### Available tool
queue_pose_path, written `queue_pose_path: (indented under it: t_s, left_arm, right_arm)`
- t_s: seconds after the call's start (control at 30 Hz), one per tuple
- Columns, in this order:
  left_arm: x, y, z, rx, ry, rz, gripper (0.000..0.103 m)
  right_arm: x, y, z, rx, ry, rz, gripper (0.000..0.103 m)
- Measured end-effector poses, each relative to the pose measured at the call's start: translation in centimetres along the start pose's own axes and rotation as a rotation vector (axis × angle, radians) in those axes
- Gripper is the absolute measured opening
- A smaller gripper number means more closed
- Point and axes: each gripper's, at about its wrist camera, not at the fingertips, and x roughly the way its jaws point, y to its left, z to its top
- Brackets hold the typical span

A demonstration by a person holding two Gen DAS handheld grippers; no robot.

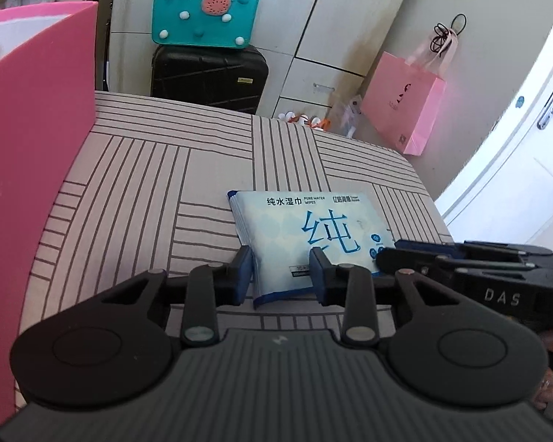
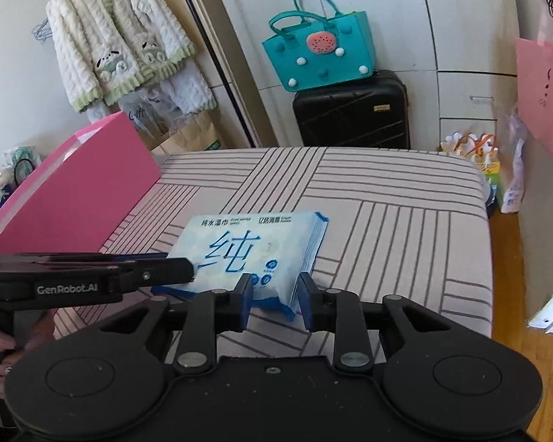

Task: Organize soft objects
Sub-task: 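Grasp the wet-wipes pack with the right tool while the left tool closes on it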

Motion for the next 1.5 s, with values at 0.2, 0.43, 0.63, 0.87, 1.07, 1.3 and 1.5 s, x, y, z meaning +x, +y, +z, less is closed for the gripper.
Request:
queue_pose_path:
  t_s: [0.2,0.43,0.63,0.87,1.07,1.3,1.5]
  left_arm:
    - [0.3,0.0,0.3,0.027,0.011,-0.001,0.039]
    - [1.0,0.3,0.8,-0.003,-0.002,-0.016,0.038]
    - [1.0,-0.3,0.3,0.012,-0.023,-0.006,0.035]
    - [0.0,0.1,0.0,-0.026,-0.007,-0.080,0.034]
    - [-1.5,-0.5,-1.1,0.011,-0.016,-0.073,0.034]
    - [-3.7,-0.6,-1.6,0.026,0.012,-0.095,0.034]
    - [-5.7,-0.5,-2.4,0.032,0.044,-0.133,0.034]
  right_arm:
    - [0.9,-0.9,0.7,0.049,-0.004,0.013,0.038]
    - [1.1,-0.8,0.0,0.035,-0.022,0.015,0.040]
    - [1.3,-0.3,-0.1,0.000,-0.028,0.003,0.040]
    - [0.7,1.3,-0.3,-0.043,-0.046,-0.049,0.040]
    - [-0.3,2.8,-1.0,-0.056,-0.031,-0.070,0.040]
    - [-2.3,4.5,-2.1,-0.064,-0.023,-0.080,0.044]
    - [-4.1,6.3,-3.1,-0.070,-0.013,-0.088,0.050]
